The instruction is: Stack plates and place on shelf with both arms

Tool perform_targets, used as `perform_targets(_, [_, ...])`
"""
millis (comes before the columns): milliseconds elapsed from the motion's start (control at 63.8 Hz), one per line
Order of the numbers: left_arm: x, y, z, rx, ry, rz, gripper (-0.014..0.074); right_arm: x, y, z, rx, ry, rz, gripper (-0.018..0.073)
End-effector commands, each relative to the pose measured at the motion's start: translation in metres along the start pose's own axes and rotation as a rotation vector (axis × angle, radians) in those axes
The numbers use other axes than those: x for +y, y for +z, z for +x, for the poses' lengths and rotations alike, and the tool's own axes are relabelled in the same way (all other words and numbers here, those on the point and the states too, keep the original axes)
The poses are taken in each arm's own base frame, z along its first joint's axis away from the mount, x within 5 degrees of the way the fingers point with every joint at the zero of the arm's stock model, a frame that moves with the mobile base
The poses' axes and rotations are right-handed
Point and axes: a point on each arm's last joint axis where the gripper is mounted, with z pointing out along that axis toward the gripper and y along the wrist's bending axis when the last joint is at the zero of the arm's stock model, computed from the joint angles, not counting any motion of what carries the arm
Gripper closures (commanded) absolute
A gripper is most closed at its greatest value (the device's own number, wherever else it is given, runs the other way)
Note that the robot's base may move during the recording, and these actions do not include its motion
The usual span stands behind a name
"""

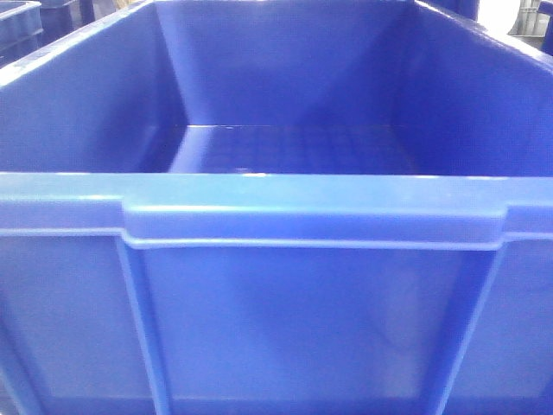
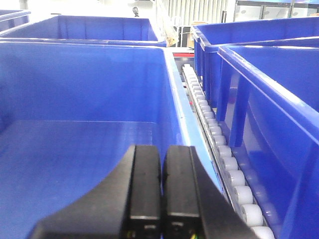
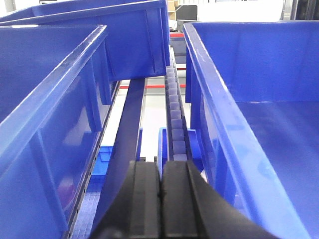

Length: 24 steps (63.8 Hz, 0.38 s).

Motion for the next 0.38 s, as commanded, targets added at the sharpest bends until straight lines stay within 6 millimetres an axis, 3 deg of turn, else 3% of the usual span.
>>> perform_targets(0, [0.0005, -0.0012, -0.0002, -0.077, -0.009, -0.001, 0.0512, -0.0001, -0.0029, -0.0148, -0.128, -0.013, 0.008, 0.051])
perform_targets(361, [0.0005, -0.0012, -0.0002, -0.077, -0.009, -0.001, 0.0512, -0.0001, -0.0029, -0.0148, -0.128, -0.013, 0.008, 0.051])
